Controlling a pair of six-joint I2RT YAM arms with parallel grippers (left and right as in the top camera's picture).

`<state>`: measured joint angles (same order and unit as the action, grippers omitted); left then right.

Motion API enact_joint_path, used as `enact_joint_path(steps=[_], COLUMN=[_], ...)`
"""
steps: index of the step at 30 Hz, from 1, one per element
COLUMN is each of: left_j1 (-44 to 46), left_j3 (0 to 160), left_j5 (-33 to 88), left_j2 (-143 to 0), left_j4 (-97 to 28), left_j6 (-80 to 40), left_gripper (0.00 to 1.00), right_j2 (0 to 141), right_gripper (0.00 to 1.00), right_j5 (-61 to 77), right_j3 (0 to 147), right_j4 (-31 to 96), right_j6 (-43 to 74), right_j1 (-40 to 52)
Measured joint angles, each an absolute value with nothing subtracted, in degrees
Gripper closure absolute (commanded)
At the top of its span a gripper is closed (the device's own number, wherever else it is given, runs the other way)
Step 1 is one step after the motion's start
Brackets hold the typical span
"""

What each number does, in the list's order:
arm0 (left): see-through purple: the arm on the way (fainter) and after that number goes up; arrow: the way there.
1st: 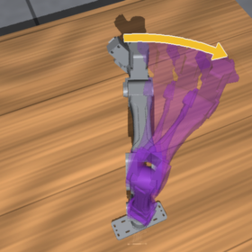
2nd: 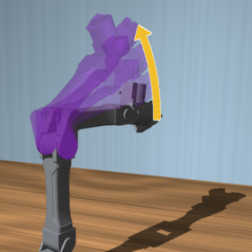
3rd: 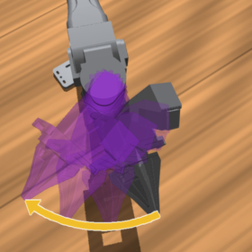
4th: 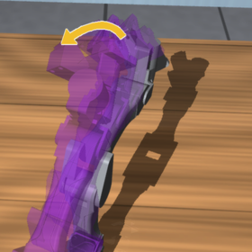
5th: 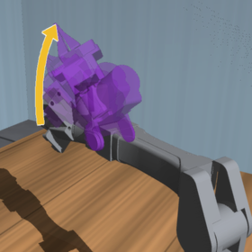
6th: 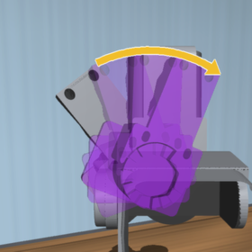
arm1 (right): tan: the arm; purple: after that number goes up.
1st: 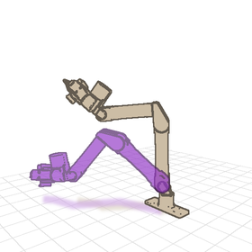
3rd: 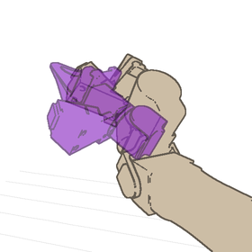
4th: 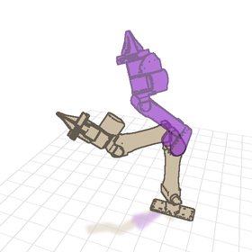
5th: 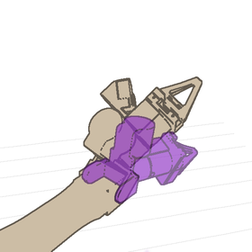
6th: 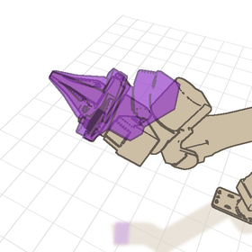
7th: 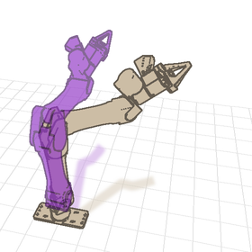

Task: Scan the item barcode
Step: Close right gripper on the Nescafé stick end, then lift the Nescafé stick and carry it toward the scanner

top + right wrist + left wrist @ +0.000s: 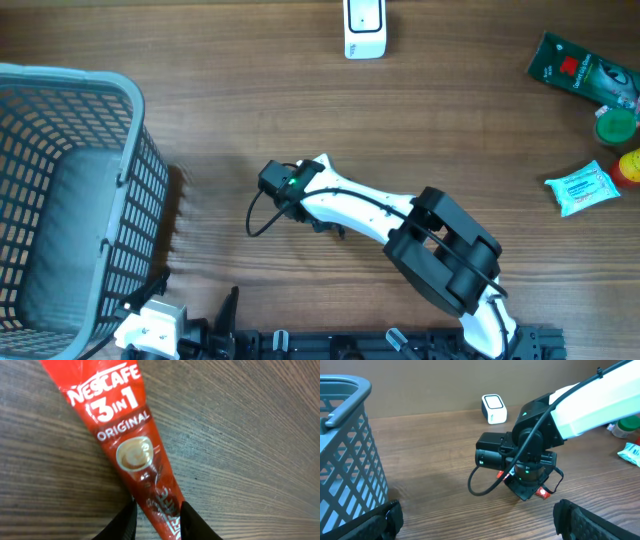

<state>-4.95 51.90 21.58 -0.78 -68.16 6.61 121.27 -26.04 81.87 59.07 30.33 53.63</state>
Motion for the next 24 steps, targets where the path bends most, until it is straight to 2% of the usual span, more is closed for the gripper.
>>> enact_joint_path(steps=[5,7,13,19,24], left_j1=[-4.95,-4.95,-4.95,-4.95,-4.95], left_j3=[51.90,51.90,51.90,51.90,51.90], left_j5=[21.58,21.58,21.58,21.58,21.58], left_j2=[-0.78,-0.78,-0.78,-0.78,-0.78], left_j4=[-68.16,-68.16,-68.16,-68.16,-68.14], left_j6=[6.63,6.63,6.63,6.63,6.63], left_gripper=[0.00,0.00,0.00,0.00,0.00], right_j2=[121.27,120.86,118.15,117.27,110.37], right_gripper=[0.76,0.96,0.96,0.95,0.96], right_j5=[-26.02,-25.69,-19.16,-1.48,27.86], right_j3=[81.21,80.47,77.03,78.54,79.20], right_j4=[56.90,55.13,49.65,57.93,61.14], right_j6=[28.84,26.33,19.09,10.31,-6.00], right_j1=[53.80,53.56,50.33,42.89,33.71])
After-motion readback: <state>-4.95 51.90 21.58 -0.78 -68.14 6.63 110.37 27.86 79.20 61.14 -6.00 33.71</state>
